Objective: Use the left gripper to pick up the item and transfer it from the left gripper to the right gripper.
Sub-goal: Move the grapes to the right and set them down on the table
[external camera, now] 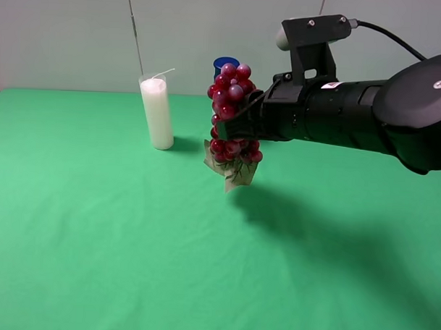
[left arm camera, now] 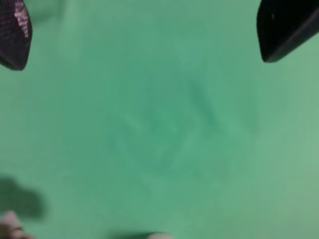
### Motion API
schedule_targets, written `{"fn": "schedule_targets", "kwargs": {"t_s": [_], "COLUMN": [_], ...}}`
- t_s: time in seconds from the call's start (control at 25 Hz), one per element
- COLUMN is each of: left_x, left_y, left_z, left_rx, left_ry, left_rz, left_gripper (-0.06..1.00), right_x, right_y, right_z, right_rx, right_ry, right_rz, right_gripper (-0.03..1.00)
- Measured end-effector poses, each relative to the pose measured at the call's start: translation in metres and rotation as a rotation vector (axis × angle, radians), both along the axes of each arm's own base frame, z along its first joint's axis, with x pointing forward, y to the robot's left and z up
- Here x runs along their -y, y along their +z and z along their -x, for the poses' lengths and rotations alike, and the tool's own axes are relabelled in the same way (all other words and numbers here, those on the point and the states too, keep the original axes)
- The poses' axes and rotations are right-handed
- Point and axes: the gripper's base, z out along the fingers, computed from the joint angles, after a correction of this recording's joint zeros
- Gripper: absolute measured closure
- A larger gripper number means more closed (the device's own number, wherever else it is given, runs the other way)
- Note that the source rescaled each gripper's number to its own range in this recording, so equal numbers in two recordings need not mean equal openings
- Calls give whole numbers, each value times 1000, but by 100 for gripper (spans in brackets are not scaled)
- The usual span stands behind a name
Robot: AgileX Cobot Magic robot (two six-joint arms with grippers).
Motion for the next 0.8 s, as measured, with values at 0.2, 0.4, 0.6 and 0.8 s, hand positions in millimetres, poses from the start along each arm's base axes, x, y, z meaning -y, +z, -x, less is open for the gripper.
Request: {"fn": "schedule_targets", "kwargs": {"t_s": [0.2,0.4,0.6,0.8], "left_x": [5,5,5,5], "left_y": [0,0,1,1], "left_z": [2,2,2,2], "left_rx": [6,12,15,16], "left_ry": [-73,-78,-78,-75], "left_rz": [3,3,6,6], "left_gripper": [7,7,7,7], "right_x": [0,-1,-2,-2], "right_y": [0,-1,-2,0], "right_z": [0,1,3,6], "right_rx": [-15,-22,-42,-54], "right_ry": [-5,2,20,41], "right_rz": [-14,-13,-14,-22], "right_gripper": [95,95,95,95]}}
